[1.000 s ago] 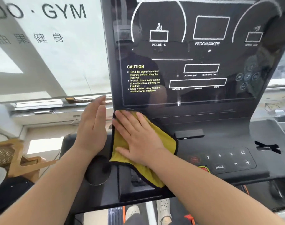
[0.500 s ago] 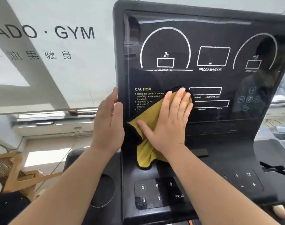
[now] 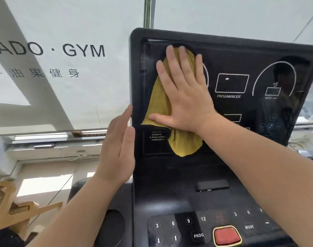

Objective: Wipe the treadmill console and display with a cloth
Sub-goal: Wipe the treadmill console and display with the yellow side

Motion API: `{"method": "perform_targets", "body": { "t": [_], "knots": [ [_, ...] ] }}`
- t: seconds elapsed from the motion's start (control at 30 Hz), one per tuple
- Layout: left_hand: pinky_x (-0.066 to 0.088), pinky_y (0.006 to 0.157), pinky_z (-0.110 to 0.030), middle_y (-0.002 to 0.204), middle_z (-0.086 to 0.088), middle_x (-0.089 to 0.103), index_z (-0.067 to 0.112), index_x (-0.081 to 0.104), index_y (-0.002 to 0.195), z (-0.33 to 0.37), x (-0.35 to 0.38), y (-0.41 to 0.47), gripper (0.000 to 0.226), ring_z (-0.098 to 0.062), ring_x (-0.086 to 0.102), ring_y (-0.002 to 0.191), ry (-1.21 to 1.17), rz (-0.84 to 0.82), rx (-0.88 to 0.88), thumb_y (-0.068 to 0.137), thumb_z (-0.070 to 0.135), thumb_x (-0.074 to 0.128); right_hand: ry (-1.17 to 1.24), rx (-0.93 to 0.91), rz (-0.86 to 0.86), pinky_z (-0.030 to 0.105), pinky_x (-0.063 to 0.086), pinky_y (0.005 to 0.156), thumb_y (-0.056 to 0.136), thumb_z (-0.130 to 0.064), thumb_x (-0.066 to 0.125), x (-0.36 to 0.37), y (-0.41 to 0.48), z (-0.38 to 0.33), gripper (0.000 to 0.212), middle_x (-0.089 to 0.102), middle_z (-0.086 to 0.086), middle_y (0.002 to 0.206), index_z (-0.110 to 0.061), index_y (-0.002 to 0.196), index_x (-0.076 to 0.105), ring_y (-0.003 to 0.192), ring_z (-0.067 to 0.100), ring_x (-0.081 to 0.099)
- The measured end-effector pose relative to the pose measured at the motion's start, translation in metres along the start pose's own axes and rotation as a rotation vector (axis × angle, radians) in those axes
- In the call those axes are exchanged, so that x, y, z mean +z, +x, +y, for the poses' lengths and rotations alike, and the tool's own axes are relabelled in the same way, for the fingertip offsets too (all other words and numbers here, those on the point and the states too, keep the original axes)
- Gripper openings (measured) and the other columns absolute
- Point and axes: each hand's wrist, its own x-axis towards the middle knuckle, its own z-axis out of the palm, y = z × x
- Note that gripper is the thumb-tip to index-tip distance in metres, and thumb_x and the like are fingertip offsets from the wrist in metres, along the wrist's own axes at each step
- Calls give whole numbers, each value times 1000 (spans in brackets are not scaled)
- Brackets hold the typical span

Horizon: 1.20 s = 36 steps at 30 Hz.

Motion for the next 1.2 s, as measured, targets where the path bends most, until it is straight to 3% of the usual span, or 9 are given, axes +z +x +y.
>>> {"method": "perform_targets", "body": {
  "t": [0.13, 0.27, 0.4, 0.53, 0.67, 0.83, 1.0, 1.13, 1.2],
  "knots": [
    [43, 109, -51, 145, 27, 44, 34, 36, 154, 2, 2, 0, 57, -11, 44, 139, 8, 16, 21, 103, 55, 23, 46, -266, -10, 60, -1, 127, 88, -80, 44, 33, -64, -30, 104, 5, 13, 171, -16, 164, 14, 159, 34, 4],
    [47, 105, -53, 140, 33, 44, 43, 36, 151, 3, -1, -1, 56, -12, 47, 136, 1, -15, -25, 100, 61, 22, 71, -296, 38, 57, 2, 128, 95, -62, 45, 51, -107, -29, 83, 12, 8, 171, -22, 163, 22, 160, 28, 7],
    [48, 103, -53, 133, 35, 49, 50, 39, 147, 6, -7, 4, 55, -12, 50, 133, -30, -27, -84, 96, 65, 25, 82, -33, 111, 65, 8, 125, 88, -72, 53, 38, -80, 2, 95, 21, 16, 168, -16, 161, 29, 156, 38, 19],
    [57, 88, -34, 137, 30, 50, 63, 42, 137, 14, -12, 4, 50, -6, 50, 133, -119, -84, -145, 89, 69, 26, 97, 316, 88, 70, 3, 123, 88, -84, 39, 8, -16, 29, 110, 10, 29, 168, -6, 163, 19, 156, 50, 7],
    [57, 83, -33, 134, 28, 53, 62, 44, 138, 18, -14, 3, 53, 3, 55, 122, -150, -83, -160, 90, 68, 23, 89, 411, 43, 69, 0, 123, 85, -90, 31, -7, 27, 7, 120, 1, 33, 167, -3, 163, 7, 155, 52, -1],
    [54, 88, -34, 130, 26, 58, 51, 50, 140, 15, -5, 0, 52, 1, 57, 122, -182, -5, -143, 99, 59, 19, 90, 129, 71, 61, 4, 127, 94, -72, 39, 8, 1, -28, 97, 8, 22, 171, -11, 165, 14, 158, 41, 4],
    [55, 82, -35, 136, 20, 57, 55, 48, 140, 15, -7, 1, 66, 0, 57, 121, -214, -40, -174, 88, 74, 11, 94, -193, 80, 57, 7, 128, 96, -59, 49, 34, -58, -29, 81, 16, 11, 171, -19, 163, 26, 159, 33, 11],
    [54, 81, -33, 141, 18, 56, 56, 48, 139, 17, -13, 4, 69, 0, 57, 122, -246, -91, -208, 85, 77, 11, 10, -547, -19, 52, -2, 129, 95, -49, 51, 45, -95, -5, 82, 10, 5, 172, -22, 165, 18, 160, 28, 2],
    [53, 80, -31, 140, 21, 56, 58, 48, 138, 19, -14, 4, 67, 3, 57, 121, -260, -100, -223, 84, 78, 14, -18, -630, -46, 52, -5, 129, 95, -47, 48, 42, -86, 10, 82, 7, 5, 172, -19, 165, 15, 160, 27, -3]
  ]
}}
